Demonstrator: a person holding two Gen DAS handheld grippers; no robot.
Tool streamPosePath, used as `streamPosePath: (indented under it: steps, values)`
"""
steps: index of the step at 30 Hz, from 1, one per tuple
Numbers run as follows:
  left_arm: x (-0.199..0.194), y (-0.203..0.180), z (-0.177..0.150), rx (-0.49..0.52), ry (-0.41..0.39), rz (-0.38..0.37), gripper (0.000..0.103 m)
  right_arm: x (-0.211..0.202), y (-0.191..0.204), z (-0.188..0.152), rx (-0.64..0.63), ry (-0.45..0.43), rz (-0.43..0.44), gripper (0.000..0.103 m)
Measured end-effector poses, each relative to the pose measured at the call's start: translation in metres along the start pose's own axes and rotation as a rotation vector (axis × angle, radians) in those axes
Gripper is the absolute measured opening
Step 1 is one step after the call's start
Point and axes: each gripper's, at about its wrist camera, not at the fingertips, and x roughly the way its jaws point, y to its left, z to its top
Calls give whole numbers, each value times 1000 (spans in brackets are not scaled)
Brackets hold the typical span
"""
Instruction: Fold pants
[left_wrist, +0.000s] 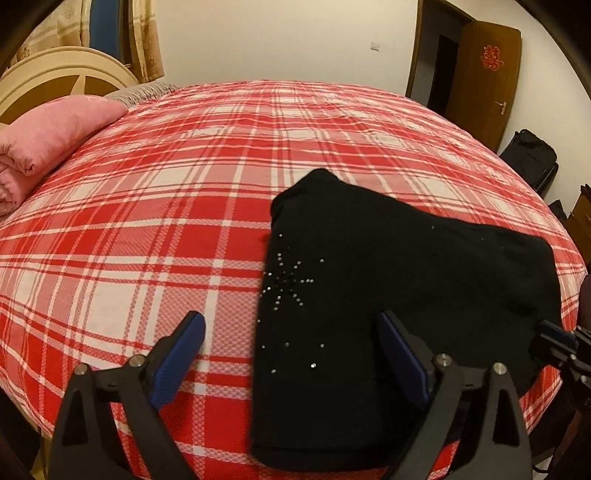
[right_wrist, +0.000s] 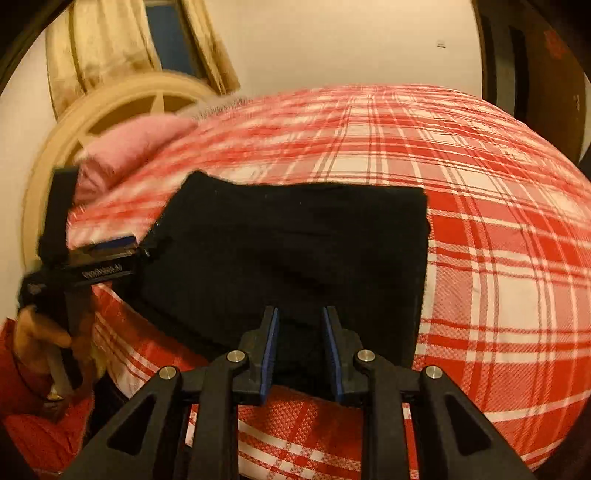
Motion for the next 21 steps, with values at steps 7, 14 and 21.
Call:
streamPosePath:
  steps: [7, 14, 21]
  values:
    - [-3, 4, -2, -8, 19, 2, 101, -7, 12, 5, -51, 9, -39, 27]
    - [-20, 6, 14, 26, -45, -35, 100, -43, -26, 22, 117, -162, -69, 74]
    - [-1, -11, 32, 26, -20, -109, 100, -18, -75, 22, 352, -144, -25, 74]
